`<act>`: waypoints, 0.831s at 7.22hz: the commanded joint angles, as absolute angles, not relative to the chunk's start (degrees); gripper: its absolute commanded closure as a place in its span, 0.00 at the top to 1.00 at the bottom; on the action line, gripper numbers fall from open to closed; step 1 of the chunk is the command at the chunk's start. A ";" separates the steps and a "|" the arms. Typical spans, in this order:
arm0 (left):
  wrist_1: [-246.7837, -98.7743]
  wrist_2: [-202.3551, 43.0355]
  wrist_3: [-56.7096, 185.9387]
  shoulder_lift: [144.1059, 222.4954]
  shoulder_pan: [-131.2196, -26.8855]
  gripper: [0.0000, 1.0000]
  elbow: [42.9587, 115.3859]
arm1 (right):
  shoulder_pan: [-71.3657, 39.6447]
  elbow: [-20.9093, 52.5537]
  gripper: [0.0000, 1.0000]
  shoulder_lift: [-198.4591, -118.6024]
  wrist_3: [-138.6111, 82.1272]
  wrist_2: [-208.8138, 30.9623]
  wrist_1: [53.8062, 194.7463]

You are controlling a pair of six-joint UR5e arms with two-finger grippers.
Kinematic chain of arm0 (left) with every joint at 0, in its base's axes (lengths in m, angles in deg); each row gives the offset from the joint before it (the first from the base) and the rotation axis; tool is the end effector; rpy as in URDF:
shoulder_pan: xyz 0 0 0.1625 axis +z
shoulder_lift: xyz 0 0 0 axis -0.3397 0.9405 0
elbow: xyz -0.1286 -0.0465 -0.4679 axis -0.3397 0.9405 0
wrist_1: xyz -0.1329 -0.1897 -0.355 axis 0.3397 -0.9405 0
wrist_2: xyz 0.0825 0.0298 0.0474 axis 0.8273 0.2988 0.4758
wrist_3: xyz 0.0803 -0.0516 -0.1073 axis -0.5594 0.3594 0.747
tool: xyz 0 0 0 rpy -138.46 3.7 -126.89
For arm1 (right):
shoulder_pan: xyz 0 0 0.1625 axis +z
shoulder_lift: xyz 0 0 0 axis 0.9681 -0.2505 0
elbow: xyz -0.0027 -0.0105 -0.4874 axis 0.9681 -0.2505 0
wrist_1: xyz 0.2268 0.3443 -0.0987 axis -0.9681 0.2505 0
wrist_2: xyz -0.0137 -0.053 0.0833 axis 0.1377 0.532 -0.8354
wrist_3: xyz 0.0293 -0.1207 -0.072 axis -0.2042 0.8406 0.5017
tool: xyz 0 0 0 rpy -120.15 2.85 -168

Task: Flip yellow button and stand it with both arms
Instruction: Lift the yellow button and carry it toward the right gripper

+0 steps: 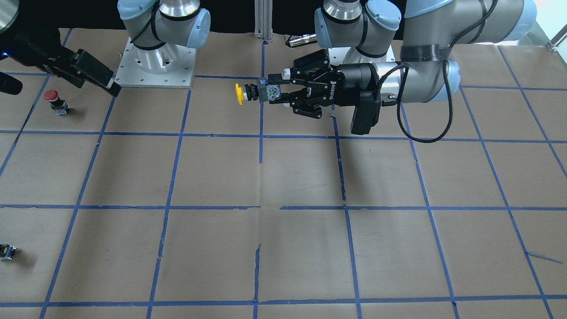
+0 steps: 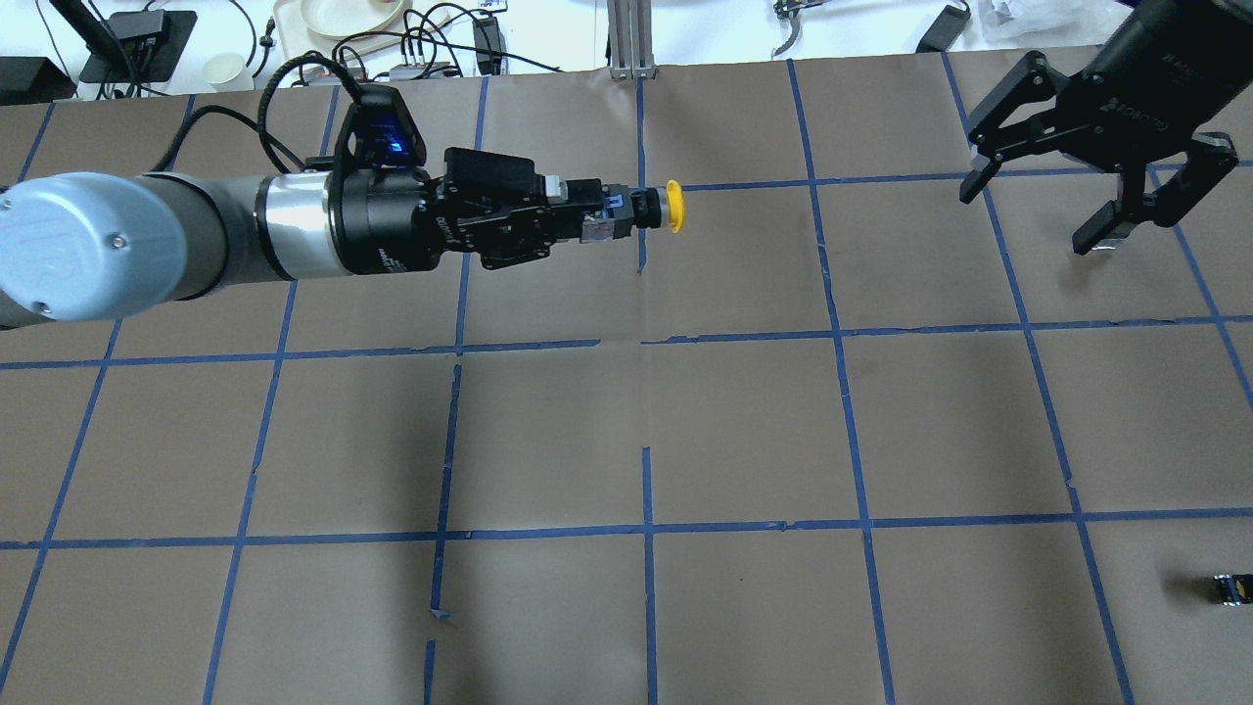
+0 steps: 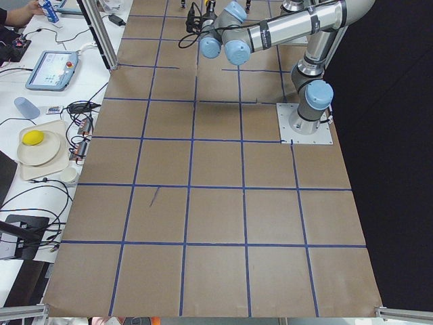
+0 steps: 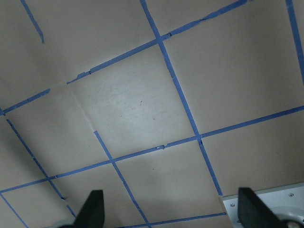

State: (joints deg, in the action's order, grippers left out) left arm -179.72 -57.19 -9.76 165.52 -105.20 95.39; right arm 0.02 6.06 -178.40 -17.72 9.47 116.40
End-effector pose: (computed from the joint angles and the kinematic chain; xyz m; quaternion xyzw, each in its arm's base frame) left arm -0.2390 -0.4760 0.4385 -0.0217 -0.7103 0.0695 0.7001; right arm 0.0481 -0.4917 0.5363 0.1907 0.9653 0.1163 0.1353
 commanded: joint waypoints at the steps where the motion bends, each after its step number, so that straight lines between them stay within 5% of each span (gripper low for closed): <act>1: -179.46 -66.35 -9.71 166.07 -109.32 0.05 96.84 | 0.01 6.41 1.00 -178.37 -24.16 1.04 112.66; 6: -179.64 -72.80 -9.71 166.26 -113.55 0.05 96.92 | 1.06 6.24 0.99 -180.12 -60.27 -9.11 113.18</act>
State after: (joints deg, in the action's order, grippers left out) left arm -179.69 -72.46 -9.77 166.25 -113.26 96.99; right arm 0.61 6.30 -179.28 -51.51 -7.10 112.70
